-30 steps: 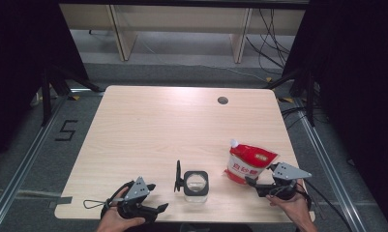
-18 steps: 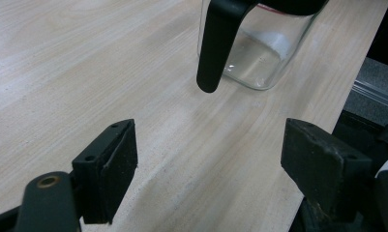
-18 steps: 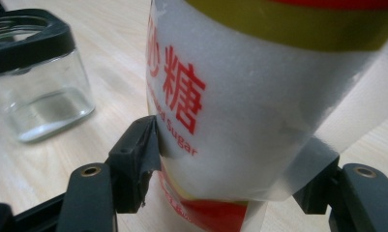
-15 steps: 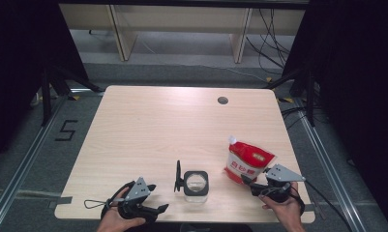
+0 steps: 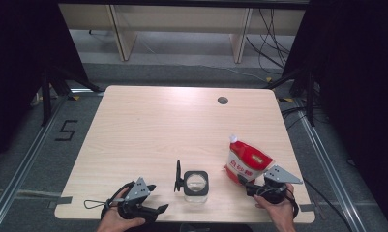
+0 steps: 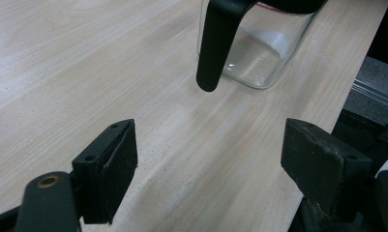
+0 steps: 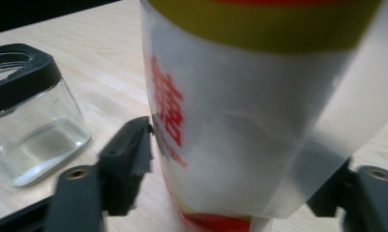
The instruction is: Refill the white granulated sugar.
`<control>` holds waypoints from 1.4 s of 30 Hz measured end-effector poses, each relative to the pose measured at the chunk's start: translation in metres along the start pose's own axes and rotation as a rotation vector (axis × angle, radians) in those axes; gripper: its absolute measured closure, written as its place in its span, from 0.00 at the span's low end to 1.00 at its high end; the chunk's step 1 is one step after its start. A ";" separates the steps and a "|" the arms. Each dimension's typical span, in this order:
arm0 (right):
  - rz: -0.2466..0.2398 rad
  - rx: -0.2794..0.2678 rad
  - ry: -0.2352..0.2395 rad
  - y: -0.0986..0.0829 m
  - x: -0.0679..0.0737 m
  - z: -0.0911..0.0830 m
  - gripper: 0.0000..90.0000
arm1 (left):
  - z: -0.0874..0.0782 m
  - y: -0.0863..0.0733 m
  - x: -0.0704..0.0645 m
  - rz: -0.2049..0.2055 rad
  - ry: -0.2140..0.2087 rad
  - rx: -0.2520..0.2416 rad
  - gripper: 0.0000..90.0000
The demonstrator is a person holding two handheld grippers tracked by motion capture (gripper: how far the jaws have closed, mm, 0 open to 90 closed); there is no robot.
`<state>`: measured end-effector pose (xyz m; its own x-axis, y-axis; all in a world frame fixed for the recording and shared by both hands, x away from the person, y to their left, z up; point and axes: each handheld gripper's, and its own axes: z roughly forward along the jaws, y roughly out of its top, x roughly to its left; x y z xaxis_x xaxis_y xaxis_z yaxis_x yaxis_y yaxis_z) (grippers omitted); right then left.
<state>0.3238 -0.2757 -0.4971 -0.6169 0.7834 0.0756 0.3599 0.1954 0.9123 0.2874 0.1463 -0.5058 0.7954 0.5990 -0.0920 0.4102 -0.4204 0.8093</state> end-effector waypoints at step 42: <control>-0.175 -0.082 0.127 -0.003 -0.021 0.034 0.30 | 0.001 0.001 -0.001 0.023 -0.018 0.006 0.23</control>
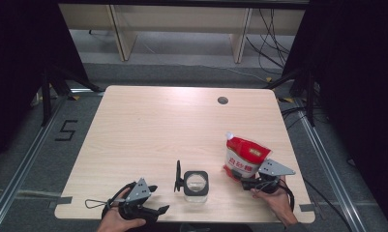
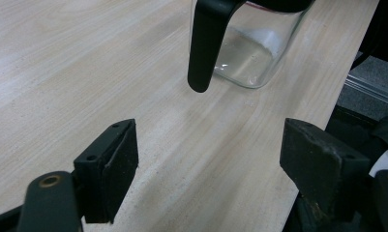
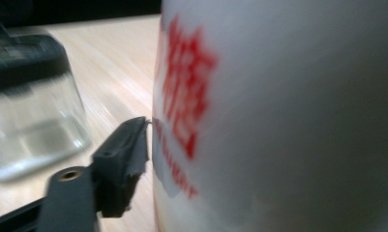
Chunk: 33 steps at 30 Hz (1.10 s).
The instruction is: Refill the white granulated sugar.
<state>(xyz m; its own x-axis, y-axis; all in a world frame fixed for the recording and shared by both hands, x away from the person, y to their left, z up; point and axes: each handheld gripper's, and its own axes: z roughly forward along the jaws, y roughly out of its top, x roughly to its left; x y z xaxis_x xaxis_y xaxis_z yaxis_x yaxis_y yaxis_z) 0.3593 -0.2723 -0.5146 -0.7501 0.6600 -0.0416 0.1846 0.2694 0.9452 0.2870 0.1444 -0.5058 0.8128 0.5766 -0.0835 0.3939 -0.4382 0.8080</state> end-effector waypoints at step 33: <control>-0.074 0.008 -0.004 0.002 0.000 0.007 0.34 | 0.001 0.000 -0.003 -0.037 -0.004 -0.007 0.23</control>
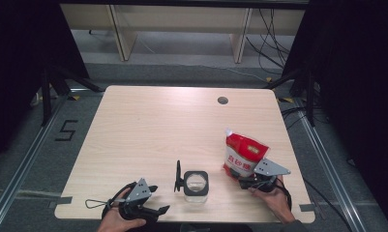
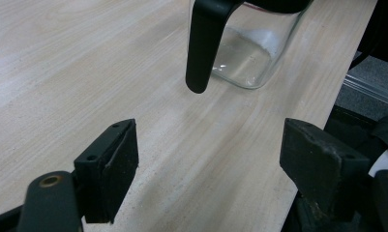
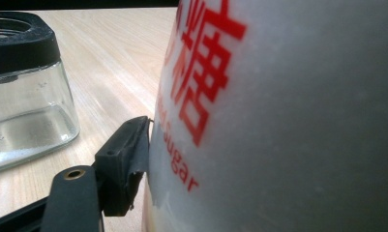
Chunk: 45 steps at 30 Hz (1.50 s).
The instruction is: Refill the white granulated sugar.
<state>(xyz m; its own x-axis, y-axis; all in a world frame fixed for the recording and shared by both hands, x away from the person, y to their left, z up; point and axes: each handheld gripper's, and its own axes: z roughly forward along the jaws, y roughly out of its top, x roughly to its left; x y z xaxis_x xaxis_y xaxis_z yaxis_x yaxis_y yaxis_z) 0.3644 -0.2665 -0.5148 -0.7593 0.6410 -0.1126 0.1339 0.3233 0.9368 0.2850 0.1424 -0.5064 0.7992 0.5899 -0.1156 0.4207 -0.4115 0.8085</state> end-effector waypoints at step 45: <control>-0.291 0.085 -0.082 0.037 0.041 -0.040 0.45 | -0.004 0.001 0.007 -0.017 0.020 0.003 0.18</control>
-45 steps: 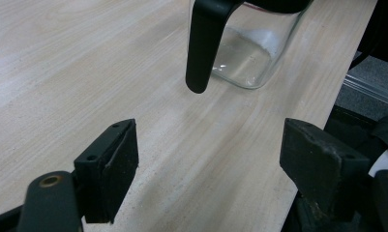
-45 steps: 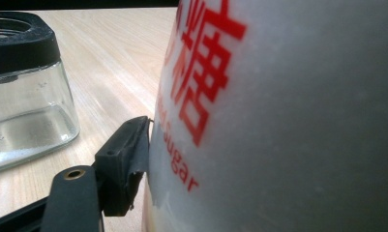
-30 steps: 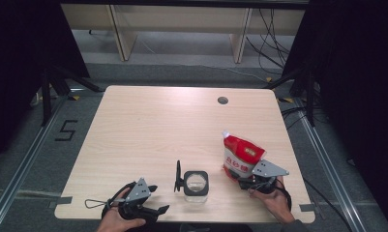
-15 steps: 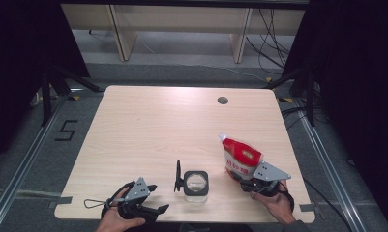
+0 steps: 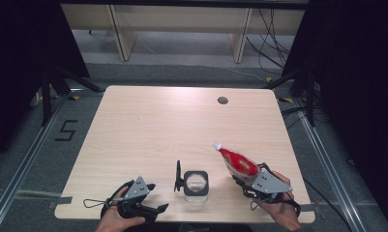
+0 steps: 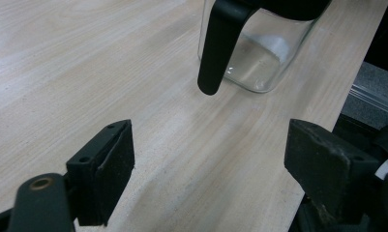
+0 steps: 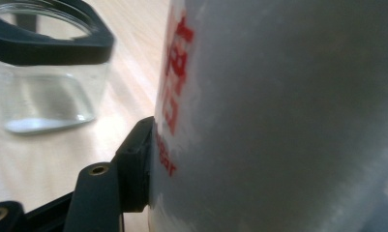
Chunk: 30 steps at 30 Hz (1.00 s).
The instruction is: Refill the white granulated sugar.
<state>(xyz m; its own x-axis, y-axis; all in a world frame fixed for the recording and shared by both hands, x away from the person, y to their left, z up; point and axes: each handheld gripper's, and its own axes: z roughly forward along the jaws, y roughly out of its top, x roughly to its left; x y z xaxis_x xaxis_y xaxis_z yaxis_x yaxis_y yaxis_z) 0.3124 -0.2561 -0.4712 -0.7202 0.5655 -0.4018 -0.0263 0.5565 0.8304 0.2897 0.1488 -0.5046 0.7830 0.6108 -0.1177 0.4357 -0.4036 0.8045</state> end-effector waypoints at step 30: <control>-0.651 0.261 -0.199 0.017 0.045 -0.022 0.46 | -0.002 0.000 0.002 0.002 0.008 0.000 0.18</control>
<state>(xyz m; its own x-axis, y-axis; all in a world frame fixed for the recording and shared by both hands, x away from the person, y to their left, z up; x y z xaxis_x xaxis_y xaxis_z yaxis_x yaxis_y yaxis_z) 0.2639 -0.2346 -0.4670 -0.4746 0.1571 -0.8661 -0.2224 0.9306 0.2907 0.2903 0.1510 -0.5039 0.7804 0.6154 -0.1109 0.4337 -0.4048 0.8050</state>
